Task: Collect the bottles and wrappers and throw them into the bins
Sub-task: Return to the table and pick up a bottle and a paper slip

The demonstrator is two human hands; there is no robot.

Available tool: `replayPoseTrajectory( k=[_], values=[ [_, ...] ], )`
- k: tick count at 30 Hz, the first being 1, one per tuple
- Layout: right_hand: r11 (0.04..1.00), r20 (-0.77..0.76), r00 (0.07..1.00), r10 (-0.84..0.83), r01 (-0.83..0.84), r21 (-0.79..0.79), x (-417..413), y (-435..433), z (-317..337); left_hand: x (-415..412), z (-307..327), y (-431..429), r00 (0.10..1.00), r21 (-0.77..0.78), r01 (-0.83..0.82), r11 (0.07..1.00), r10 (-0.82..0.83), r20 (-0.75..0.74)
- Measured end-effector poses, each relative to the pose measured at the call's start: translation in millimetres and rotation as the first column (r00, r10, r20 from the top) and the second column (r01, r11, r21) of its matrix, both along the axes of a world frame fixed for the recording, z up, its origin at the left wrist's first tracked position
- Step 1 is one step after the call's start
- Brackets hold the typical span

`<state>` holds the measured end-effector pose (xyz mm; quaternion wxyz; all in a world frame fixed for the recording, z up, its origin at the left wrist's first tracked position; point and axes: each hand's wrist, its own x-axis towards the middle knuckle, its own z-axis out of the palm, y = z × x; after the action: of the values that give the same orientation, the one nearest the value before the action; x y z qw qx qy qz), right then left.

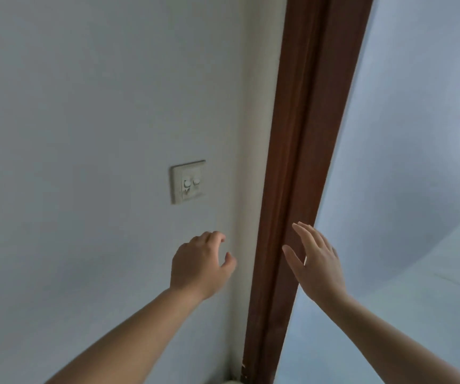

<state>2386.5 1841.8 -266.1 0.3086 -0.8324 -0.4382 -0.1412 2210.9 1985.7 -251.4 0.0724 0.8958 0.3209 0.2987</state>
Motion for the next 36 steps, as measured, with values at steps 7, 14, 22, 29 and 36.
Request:
replayPoseTrajectory(
  k=[7, 14, 22, 29, 36],
  values=[
    [0.957, 0.075, 0.954, -0.290, 0.289, 0.021, -34.8, -102.5, 32.9, -4.9, 30.6, -46.0, 0.981, 0.201, 0.191, 0.961, -0.180, -0.073],
    [0.835, 0.159, 0.820, -0.550, 0.542, 0.090, -57.4, -248.8, 73.4, 36.8, 87.9, -148.9, 0.904, 0.271, 0.410, 0.871, -0.427, 0.001],
    [0.578, 0.176, 0.556, -0.812, 0.808, 0.112, -136.8, -455.6, 97.3, 54.3, 105.0, -345.5, 0.704, 0.284, 0.686, 0.670, -0.709, -0.027],
    [0.300, 0.155, 0.281, -0.947, 0.947, 0.116, -286.4, -656.9, 98.4, -12.4, 117.2, -574.5, 0.438, 0.328, 0.849, 0.414, -0.899, 0.001],
    [-0.017, 0.209, -0.025, -0.978, 0.999, 0.037, -482.8, -833.4, 100.3, -137.2, 107.3, -789.6, 0.128, 0.263, 0.958, 0.117, -0.991, -0.025]
  ],
)
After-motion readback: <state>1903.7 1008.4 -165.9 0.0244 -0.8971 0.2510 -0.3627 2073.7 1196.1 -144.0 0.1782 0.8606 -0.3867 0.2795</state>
